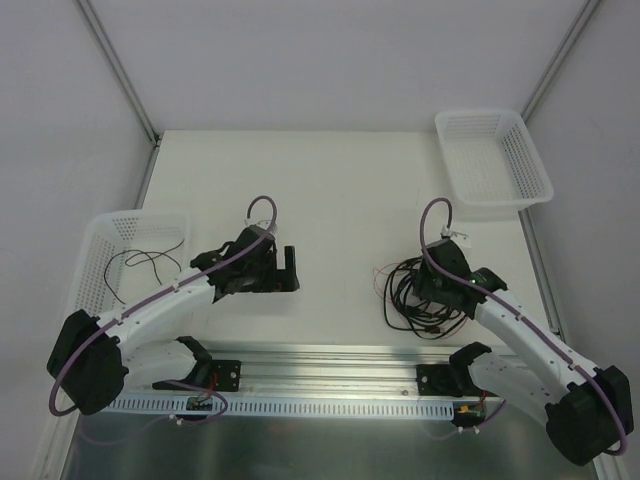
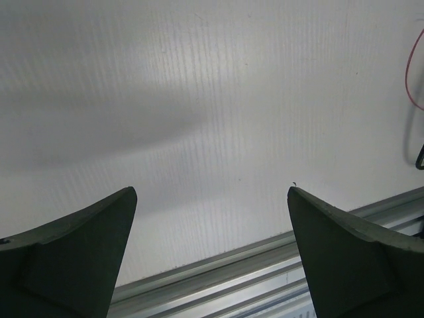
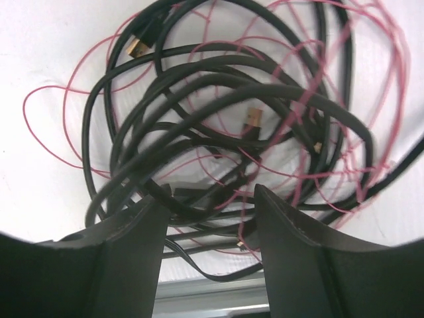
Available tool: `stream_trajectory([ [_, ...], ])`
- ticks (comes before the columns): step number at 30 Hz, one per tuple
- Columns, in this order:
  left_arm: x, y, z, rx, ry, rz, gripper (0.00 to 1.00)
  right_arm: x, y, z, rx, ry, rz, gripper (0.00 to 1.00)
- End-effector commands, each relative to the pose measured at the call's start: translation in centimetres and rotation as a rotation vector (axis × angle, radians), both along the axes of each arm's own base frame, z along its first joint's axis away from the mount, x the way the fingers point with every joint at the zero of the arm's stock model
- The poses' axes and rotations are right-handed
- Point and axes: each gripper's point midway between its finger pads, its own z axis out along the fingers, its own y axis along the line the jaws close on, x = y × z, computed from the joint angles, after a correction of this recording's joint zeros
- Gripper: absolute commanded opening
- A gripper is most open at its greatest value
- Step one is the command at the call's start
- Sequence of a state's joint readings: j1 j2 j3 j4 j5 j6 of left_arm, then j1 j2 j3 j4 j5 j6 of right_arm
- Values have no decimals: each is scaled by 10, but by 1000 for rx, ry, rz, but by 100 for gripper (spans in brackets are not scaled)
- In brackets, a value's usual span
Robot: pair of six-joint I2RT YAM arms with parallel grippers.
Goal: Untangle the cables
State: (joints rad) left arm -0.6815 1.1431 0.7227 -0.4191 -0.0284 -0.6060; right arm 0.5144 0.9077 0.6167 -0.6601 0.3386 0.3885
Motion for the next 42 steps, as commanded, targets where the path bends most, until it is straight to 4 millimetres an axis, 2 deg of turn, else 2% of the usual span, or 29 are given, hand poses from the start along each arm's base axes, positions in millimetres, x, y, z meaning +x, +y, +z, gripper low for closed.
stream_trajectory([
  [1, 0, -9, 7, -107, -40, 72, 99, 16, 26, -6, 84, -3, 57, 56],
  [4, -7, -10, 5, -135, -37, 82, 99, 22, 47, -18, 131, 39, 131, 54],
  [5, -10, -9, 5, -143, -33, 92, 99, 20, 62, -21, 170, 63, 181, 54],
  [6, -11, -9, 5, -152, -36, 98, 99, 26, 74, -19, 192, 46, 217, 52],
  [7, -13, -7, 5, -160, -42, 104, 99, 25, 83, -28, 186, 85, 244, 52],
  [8, -14, -6, 6, -174, -39, 120, 99, 25, 105, -20, 207, 77, 313, 51],
  [9, -17, -5, 4, -177, -35, 125, 99, 27, 118, -18, 210, 72, 358, 50],
  [11, -19, -5, 10, -211, -46, 136, 99, 18, 151, -25, 194, 117, 460, 49],
  [12, -20, -5, 10, -217, -47, 139, 99, 24, 173, -15, 215, 95, 498, 47],
  [13, -22, -6, 13, -234, -52, 135, 99, 15, 194, -12, 230, 99, 559, 45],
  [14, -23, -6, 15, -246, -51, 138, 99, 16, 207, -18, 226, 110, 584, 43],
  [15, -25, -6, 16, -255, -55, 137, 99, 19, 225, -6, 249, 81, 611, 43],
  [16, -26, -7, 17, -262, -54, 136, 99, 15, 237, -2, 253, 74, 643, 43],
  [18, -30, -9, 17, -271, -47, 131, 99, 15, 247, 3, 251, 70, 662, 46],
  [19, -31, -11, 18, -279, -46, 131, 99, 17, 252, 13, 247, 45, 675, 47],
  [21, -35, -15, 17, -271, -42, 116, 99, 16, 245, 29, 234, 19, 681, 50],
  [23, -35, -18, 16, -254, -42, 108, 99, 10, 230, 36, 198, 9, 692, 54],
  [24, -38, -25, 15, -240, -33, 84, 99, 8, 223, 56, 214, -38, 698, 55],
  [26, -38, -30, 14, -213, -34, 65, 99, 2, 200, 59, 162, -55, 698, 58],
  [27, -36, -37, 14, -185, -41, 48, 99, -2, 191, 73, 167, -94, 702, 59],
  [29, -32, -47, 19, -169, -54, 34, 99, -9, 171, 75, 124, -104, 716, 61],
  [31, -28, -53, 12, -120, -48, 19, 99, -14, 154, 86, 118, -137, 709, 62],
  [32, -23, -57, 11, -101, -43, 20, 99, -17, 146, 80, 104, -131, 705, 63],
  [34, -17, -61, 9, -79, -49, 20, 98, -14, 130, 82, 102, -164, 667, 63],
  [36, -11, -70, 9, -65, -44, 10, 98, -13, 114, 69, 99, -152, 618, 62],
  [37, -8, -72, 9, -53, -49, 0, 97, -13, 111, 70, 115, -164, 610, 62],
  [39, -2, -79, 7, -30, -46, -11, 95, -16, 110, 65, 140, -154, 616, 61],
  [41, 5, -83, 4, -3, -54, -13, 89, -14, 118, 68, 190, -179, 607, 61],
  [42, 7, -83, 2, 5, -54, -11, 86, -18, 125, 63, 236, -159, 598, 60],
])
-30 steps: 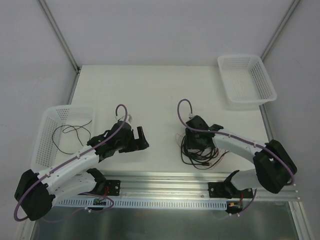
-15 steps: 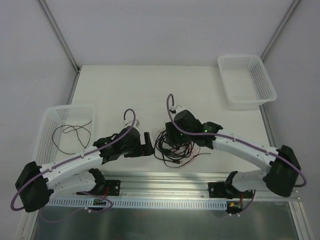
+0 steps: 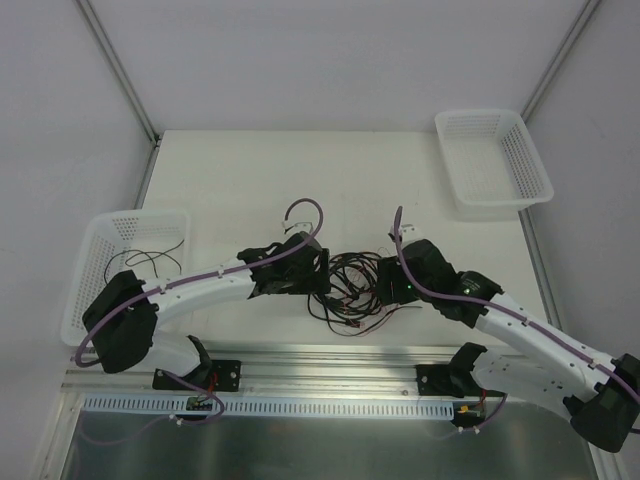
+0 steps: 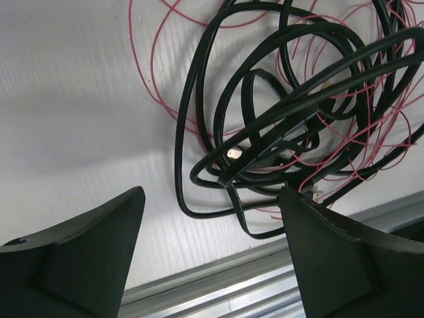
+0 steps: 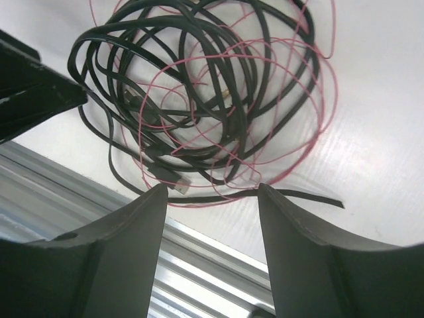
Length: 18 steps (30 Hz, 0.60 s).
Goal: Untangle the cables
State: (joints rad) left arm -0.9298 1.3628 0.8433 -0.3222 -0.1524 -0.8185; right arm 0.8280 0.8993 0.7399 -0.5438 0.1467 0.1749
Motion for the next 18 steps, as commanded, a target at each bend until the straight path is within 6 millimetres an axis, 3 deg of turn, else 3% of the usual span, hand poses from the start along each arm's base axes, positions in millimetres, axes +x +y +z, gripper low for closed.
stream_trajectory([
  [1, 16, -6, 6, 36, -58, -3, 83, 4, 23, 9, 141, -13, 3, 60],
  [3, 19, -11, 1, 50, -48, -11, 74, 5, 30, -3, 175, 17, -27, 59],
  [5, 20, -16, -4, 62, -31, -29, 67, 13, 42, -2, 252, 20, -77, 57],
  [8, 21, -18, -14, 88, -16, -33, 62, 22, 55, -13, 311, 47, -128, 54],
  [9, 22, -18, -16, 93, -14, -33, 56, 23, 61, -20, 317, 68, -128, 54],
  [11, 22, -18, -19, 104, -11, -40, 52, 30, 72, -19, 373, 66, -148, 53],
  [14, 21, -17, -25, 116, -2, -44, 38, 41, 83, -25, 373, 52, -163, 52],
  [15, 22, -18, -26, 113, 0, -43, 28, 42, 86, -26, 363, 39, -165, 52],
  [18, 23, -20, -30, 110, -1, -46, 21, 48, 95, -32, 359, 42, -179, 52],
])
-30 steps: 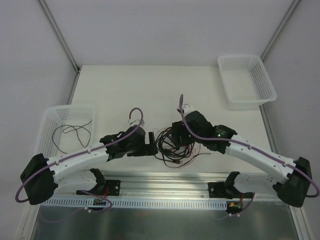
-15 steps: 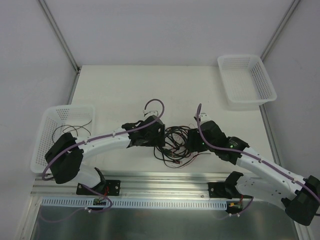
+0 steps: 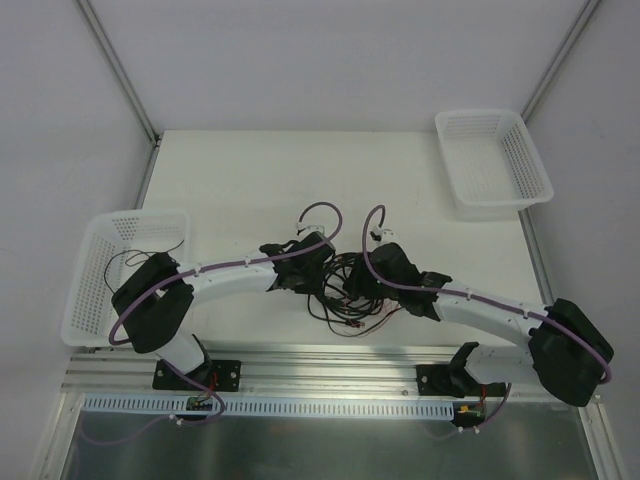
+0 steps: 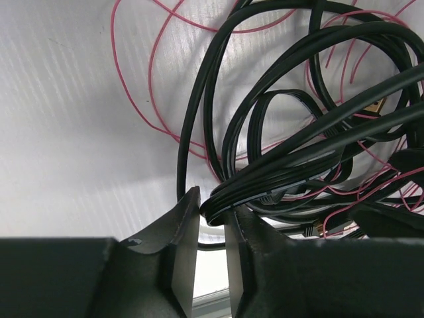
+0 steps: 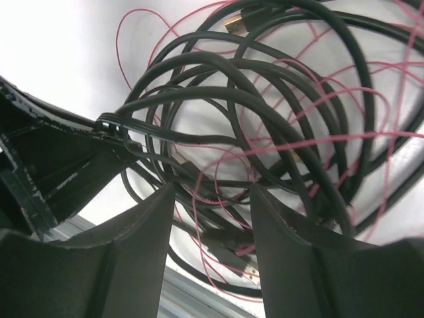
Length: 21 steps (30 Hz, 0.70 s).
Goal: Untangle the cables
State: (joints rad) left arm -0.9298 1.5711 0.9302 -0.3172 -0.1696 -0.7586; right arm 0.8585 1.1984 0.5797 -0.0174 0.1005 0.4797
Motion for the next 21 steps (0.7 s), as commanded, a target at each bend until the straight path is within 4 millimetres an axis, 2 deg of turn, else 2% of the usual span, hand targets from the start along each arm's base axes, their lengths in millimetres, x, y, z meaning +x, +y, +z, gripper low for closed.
stream_trajectory([
  [1, 9, -11, 6, -20, -40, -12, 19, 23, 26, 25, 111, -75, -50, 52],
  [4, 10, -11, 6, -18, -43, -16, 13, 25, 31, 17, 98, -55, -55, 51],
  [6, 11, -10, 6, -20, -49, -10, 6, 26, 27, 10, 63, -52, -70, 44],
  [7, 12, -8, 5, -12, -56, -3, 3, 25, 26, 9, 55, -50, -71, 30],
  [9, 13, -5, 5, -6, -66, 7, 0, 24, 24, 17, 46, -62, -68, 17],
  [10, 12, -2, 3, 4, -65, 13, 0, 19, 17, 18, 8, -66, -53, 8],
  [11, 14, 1, 4, 8, -77, 25, 0, 15, 15, 24, -11, -74, -38, 5],
  [12, 14, 3, 4, 9, -80, 41, 0, 9, 4, 32, -46, -80, -41, 1],
  [14, 13, 12, 1, 24, -83, 63, 0, 8, -1, 60, -54, -126, -16, 1],
  [15, 15, 17, 0, 23, -79, 85, 0, 5, -6, 82, -25, -166, -11, 1],
  [16, 13, 22, -3, 31, -71, 95, 0, -2, -18, 88, -58, -160, -8, 1],
  [17, 15, 27, -1, 31, -72, 112, 0, -1, -23, 111, -48, -205, -4, 1],
  [18, 17, 36, -3, 45, -60, 141, 0, -6, -40, 116, -102, -208, -15, 1],
  [19, 17, 43, -2, 51, -59, 155, 0, -7, -49, 150, -66, -265, -31, 1],
  [20, 18, 47, -1, 55, -59, 166, 0, -5, -63, 165, -98, -312, -51, 1],
  [21, 18, 54, -1, 71, -63, 176, 0, -11, -78, 169, -146, -308, -52, 1],
])
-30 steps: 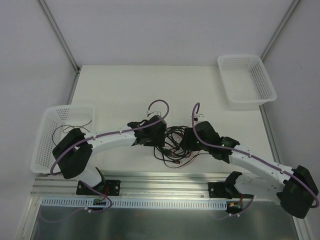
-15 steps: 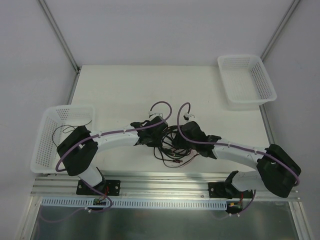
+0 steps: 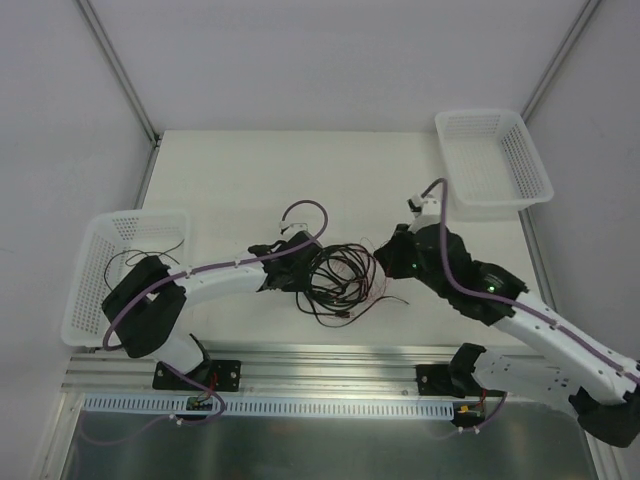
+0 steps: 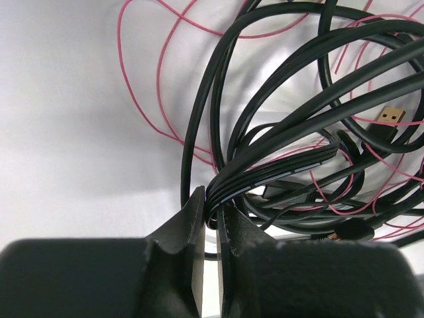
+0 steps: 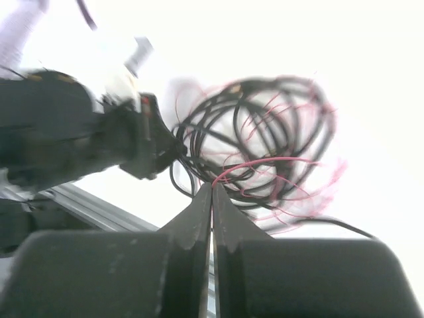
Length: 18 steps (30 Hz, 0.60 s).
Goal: Untangle the cables
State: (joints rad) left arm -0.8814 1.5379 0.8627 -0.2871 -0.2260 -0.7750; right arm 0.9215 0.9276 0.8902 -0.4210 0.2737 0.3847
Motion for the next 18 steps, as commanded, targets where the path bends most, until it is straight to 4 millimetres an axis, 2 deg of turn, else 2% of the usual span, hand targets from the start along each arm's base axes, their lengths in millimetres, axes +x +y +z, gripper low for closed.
stream_trajectory([
  [1, 7, 36, 7, 52, -26, 107, 0, -11, -65, 45, -149, -98, -66, 1],
  [2, 9, 40, 11, 46, -36, 115, 0, -11, -75, 76, -118, -148, -89, 1],
  [3, 11, 45, 13, 52, -39, 122, 0, -13, -89, 84, -162, -170, -98, 1],
  [5, 13, 58, 16, 66, -42, 150, 0, -17, -107, 114, -151, -230, -125, 1],
  [6, 13, 63, 17, 72, -44, 156, 0, -19, -119, 139, -149, -283, -144, 1],
  [7, 11, 72, 14, 96, -37, 168, 0, -21, -126, 150, -147, -308, -155, 1],
  [8, 13, 79, 16, 97, -42, 190, 0, -24, -139, 173, -137, -362, -179, 1],
  [13, 10, 112, 14, 123, -36, 267, 0, -31, -173, 220, -135, -473, -255, 1],
  [18, 11, 138, 15, 155, -36, 335, 0, -37, -208, 247, -160, -553, -359, 1],
])
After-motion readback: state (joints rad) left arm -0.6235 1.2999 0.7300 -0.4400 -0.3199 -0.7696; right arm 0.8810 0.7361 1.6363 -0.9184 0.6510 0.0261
